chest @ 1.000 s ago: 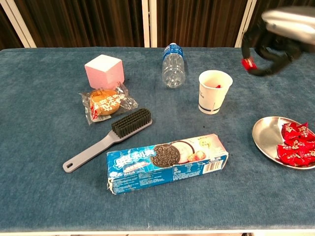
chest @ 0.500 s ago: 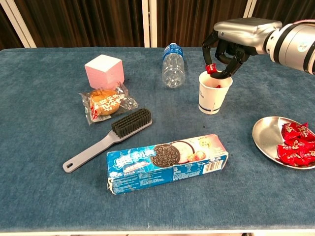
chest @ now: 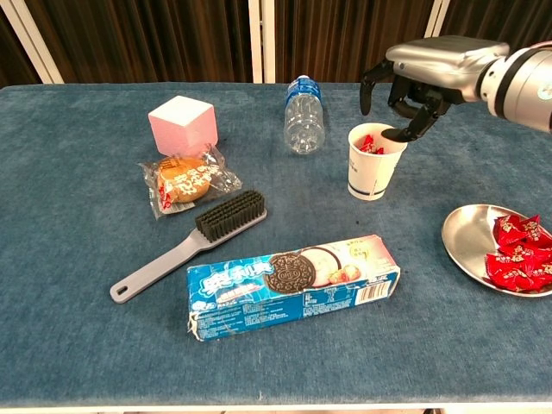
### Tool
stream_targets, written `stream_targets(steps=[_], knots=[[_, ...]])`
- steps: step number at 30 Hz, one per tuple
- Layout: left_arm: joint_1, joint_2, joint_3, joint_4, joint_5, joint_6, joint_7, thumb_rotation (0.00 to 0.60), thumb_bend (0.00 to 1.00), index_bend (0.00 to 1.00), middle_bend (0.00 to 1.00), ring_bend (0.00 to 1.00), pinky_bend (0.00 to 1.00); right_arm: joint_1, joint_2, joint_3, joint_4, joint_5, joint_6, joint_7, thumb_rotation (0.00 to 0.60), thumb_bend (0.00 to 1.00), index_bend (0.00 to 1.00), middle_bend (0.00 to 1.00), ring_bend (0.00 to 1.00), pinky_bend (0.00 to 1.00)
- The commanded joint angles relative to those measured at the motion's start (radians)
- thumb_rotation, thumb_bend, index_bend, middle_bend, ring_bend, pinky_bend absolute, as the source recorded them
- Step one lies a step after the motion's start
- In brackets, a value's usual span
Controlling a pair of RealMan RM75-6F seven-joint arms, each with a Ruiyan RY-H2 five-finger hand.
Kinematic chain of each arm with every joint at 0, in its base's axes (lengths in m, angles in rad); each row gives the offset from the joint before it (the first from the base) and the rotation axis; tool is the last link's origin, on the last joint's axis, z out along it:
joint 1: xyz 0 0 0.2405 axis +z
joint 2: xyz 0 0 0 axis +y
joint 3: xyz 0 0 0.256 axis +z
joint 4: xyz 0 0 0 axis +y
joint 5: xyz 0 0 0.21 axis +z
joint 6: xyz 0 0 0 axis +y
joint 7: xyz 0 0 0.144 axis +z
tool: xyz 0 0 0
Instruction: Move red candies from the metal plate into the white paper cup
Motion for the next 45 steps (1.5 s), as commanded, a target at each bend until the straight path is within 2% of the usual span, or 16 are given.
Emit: stream_targets(steps=[1,5,10,15,19,27,45], knots=[[-0.003,0.001,-0.002,-0.001,0.0,-0.002,0.001,0.6,0.0,0.07,0.1,0.0,0.0,-0.037,0.052,-0.011,-0.054,-0.023,0.049,0.016,0.6,0.48,0.43,0.91,1.0,1.0],[-0.008,0.001,-0.004,-0.002,0.006,-0.001,0.0,0.6,0.0,0.07,0.1,0.0,0.0,-0.104,0.134,-0.046,-0.139,-0.054,0.128,0.009,0.6,0.45,0.43,0.91,1.0,1.0],[-0.014,-0.002,-0.003,-0.001,0.013,-0.006,0.0,0.6,0.0,0.07,0.1,0.0,0.0,-0.201,0.227,-0.117,-0.22,-0.051,0.196,-0.017,0.6,0.42,0.46,0.91,1.0,1.0],[-0.016,-0.008,-0.002,0.003,0.017,-0.003,-0.005,0.6,0.0,0.07,0.1,0.0,0.0,-0.27,0.231,-0.191,-0.202,-0.065,0.216,-0.025,0.6,0.42,0.49,0.91,1.0,1.0],[-0.017,-0.011,-0.002,0.007,0.018,-0.002,-0.009,0.6,0.0,0.07,0.1,0.0,0.0,-0.286,0.189,-0.228,-0.127,-0.078,0.187,-0.036,0.6,0.42,0.5,0.91,1.0,1.0],[-0.012,-0.009,-0.001,0.003,0.017,0.007,-0.007,0.6,0.0,0.07,0.1,0.0,0.0,-0.276,0.112,-0.227,-0.007,-0.106,0.134,-0.022,0.6,0.42,0.52,0.91,1.0,1.0],[-0.013,-0.01,-0.001,0.005,0.007,0.0,-0.006,0.6,0.0,0.07,0.1,0.0,0.0,-0.243,0.043,-0.201,0.08,-0.119,0.054,-0.01,0.6,0.42,0.54,0.91,1.0,1.0]])
